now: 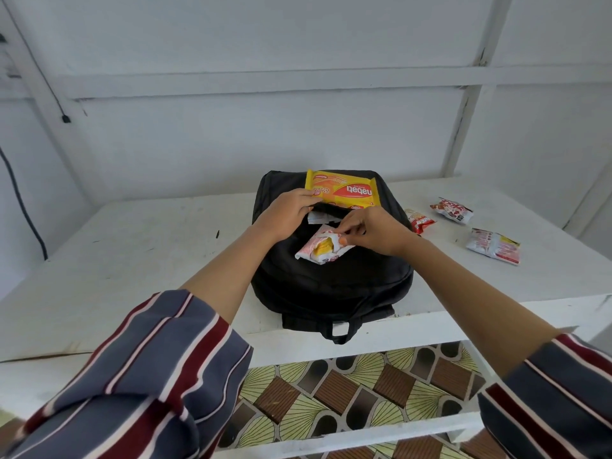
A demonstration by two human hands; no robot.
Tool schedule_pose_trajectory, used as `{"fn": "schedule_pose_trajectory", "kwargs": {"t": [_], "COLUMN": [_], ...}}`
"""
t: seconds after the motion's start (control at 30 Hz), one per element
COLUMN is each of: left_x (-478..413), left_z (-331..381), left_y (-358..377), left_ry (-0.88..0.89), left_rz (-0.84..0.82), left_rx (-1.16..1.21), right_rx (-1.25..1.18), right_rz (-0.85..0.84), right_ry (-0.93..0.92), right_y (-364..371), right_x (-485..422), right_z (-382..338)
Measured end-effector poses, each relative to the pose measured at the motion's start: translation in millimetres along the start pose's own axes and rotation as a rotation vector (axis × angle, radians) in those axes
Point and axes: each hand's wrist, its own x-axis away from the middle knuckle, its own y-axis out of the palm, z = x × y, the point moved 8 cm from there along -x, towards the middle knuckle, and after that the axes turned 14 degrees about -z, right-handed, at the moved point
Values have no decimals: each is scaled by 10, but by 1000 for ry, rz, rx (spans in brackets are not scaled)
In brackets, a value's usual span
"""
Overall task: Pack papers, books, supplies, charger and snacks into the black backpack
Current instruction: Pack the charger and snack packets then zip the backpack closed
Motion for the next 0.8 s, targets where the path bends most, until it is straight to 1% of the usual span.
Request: {"fn": "schedule_pose_trajectory", "kwargs": {"t": [0.13, 0.17, 0.23, 0.27, 0.33, 0.4, 0.43, 0.53, 0.63, 0.73, 0.8], "left_x": [3, 2, -1, 0, 3, -4, -9, -10, 7, -4, -11], "left_z": [-11, -12, -6, 5, 23, 14, 0, -17, 7, 10, 1], "left_y": [-10, -9, -11, -17, -26, -24, -18, -18, -58, -71, -76], "left_ry": [-6, -4, 6, 15, 30, 19, 4, -17, -1, 19, 19], "left_rz": [32, 35, 37, 40, 44, 41, 34, 29, 33, 12, 8], "left_rx": [30, 37, 50, 55, 70, 80, 81, 86, 115, 135, 149], "right_rx": [80, 96, 89, 50, -25, 54, 120, 230, 367, 586, 709], "right_rz": [114, 142, 181, 161, 32, -92, -104, -18, 90, 232, 335], "right_ry": [66, 55, -28, -81, -136, -132, -128, -110, -58, -80, -54], "right_y": [-70, -94, -140, -137, -54, 85, 128, 117, 54, 4, -38], "right_x": [-5, 10, 48, 58, 49, 16, -1, -30, -77, -103, -127], "right_z": [11, -9, -91, -138, -213, -256, -264, -272, -252, -298, -270]}}
